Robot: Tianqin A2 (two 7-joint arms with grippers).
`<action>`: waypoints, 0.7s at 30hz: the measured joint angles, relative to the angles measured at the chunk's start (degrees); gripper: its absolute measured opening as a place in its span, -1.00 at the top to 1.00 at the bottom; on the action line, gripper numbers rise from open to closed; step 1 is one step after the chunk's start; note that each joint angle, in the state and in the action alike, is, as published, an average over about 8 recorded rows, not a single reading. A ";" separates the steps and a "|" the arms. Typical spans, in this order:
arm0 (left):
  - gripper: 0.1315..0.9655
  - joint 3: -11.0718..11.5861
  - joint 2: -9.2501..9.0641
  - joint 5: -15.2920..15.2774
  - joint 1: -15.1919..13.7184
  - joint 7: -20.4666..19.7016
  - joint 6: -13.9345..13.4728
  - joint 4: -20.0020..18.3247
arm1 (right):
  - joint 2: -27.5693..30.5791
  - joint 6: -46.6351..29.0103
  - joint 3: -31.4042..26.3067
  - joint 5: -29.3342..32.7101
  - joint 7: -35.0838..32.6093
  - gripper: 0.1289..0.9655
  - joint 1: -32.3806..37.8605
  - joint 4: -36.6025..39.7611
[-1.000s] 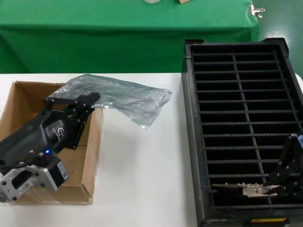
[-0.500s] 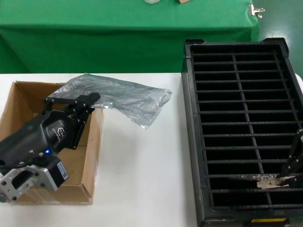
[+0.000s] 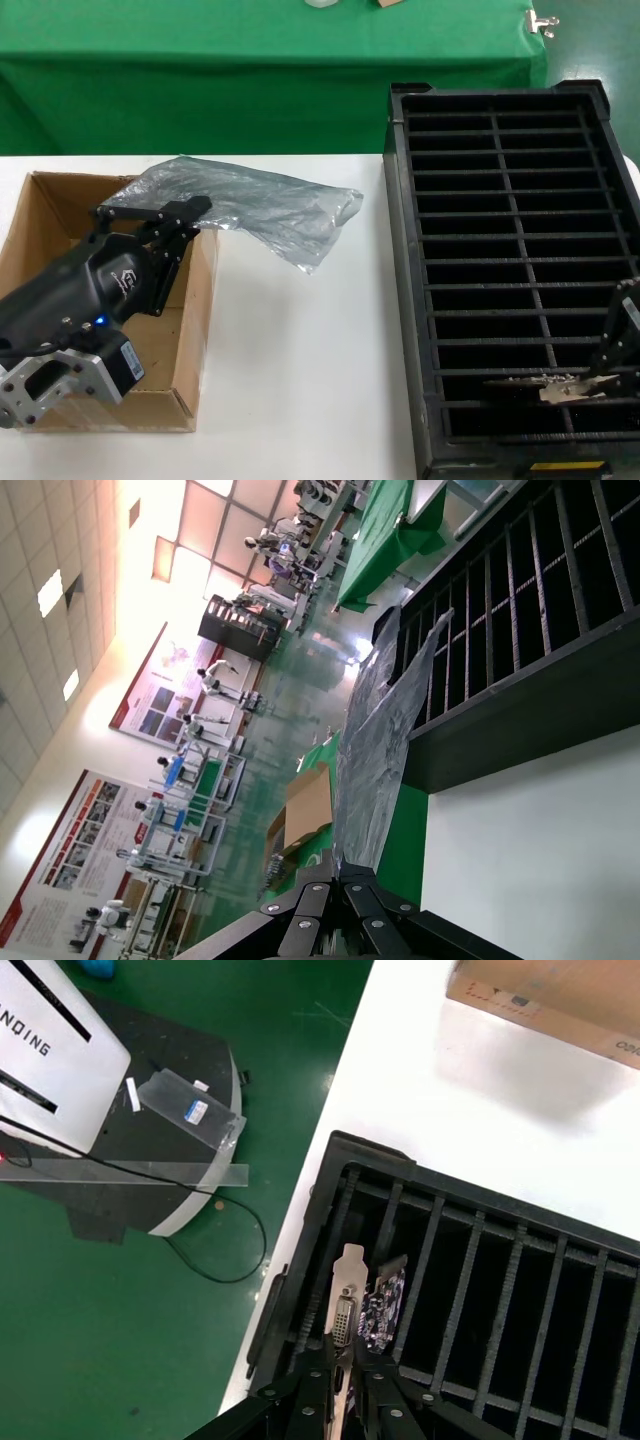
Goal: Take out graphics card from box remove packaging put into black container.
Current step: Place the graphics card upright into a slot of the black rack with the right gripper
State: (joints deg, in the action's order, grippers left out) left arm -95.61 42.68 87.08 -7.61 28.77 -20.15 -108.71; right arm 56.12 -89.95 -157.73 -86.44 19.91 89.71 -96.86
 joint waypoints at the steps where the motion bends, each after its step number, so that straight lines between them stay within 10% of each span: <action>1: 0.98 0.00 0.00 0.00 0.00 0.00 0.00 0.00 | -0.18 0.00 0.00 0.12 -0.12 0.92 0.01 0.18; 21: 0.98 0.00 0.00 0.00 0.00 0.00 0.00 0.00 | -3.57 0.00 0.00 1.46 -1.66 0.92 1.09 3.50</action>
State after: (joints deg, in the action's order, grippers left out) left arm -95.61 42.68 87.08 -7.61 28.76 -20.15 -108.71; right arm 52.55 -89.95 -157.73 -84.98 18.24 90.80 -93.36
